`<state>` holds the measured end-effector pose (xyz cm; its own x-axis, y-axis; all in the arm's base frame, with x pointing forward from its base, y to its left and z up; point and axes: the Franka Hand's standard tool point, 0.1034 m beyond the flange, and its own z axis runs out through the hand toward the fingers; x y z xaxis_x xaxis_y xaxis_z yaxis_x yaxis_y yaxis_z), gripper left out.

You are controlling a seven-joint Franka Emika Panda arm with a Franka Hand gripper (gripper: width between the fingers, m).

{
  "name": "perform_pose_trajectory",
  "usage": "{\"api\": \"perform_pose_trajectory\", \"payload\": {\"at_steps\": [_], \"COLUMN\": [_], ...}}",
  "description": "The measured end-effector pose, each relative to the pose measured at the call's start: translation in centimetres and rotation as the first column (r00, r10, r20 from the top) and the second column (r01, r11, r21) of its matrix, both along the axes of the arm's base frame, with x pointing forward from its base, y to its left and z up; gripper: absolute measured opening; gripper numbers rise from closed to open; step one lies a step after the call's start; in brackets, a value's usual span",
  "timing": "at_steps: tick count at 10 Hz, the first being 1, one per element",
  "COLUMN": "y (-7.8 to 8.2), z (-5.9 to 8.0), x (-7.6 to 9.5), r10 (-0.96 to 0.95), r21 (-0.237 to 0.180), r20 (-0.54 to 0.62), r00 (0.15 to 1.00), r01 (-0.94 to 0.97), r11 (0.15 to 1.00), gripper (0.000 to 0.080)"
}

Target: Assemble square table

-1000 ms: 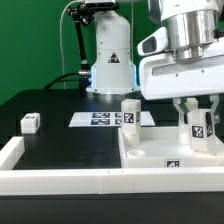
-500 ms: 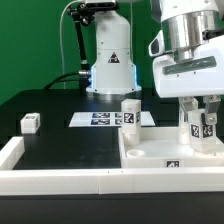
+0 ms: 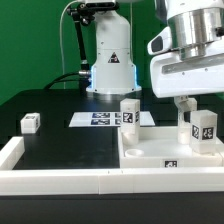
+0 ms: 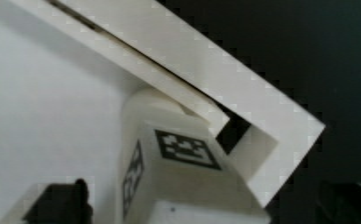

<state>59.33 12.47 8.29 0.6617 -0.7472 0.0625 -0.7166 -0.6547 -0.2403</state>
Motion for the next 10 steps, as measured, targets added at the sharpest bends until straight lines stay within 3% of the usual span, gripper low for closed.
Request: {"api": "perform_pose_trajectory", "payload": {"at_steps": [5, 10], "y": [-0.37, -0.01], "z": [0.03, -0.49], "x": [0.13, -0.42], "r10": [0.437, 0.778], "r21": [-0.099, -0.217], "r20": [0.004, -0.053], "r00": [0.899, 0.626], "r01": [-0.434, -0.768], "r11": [0.895, 0.603], "gripper": [0.0649, 0.0649]}}
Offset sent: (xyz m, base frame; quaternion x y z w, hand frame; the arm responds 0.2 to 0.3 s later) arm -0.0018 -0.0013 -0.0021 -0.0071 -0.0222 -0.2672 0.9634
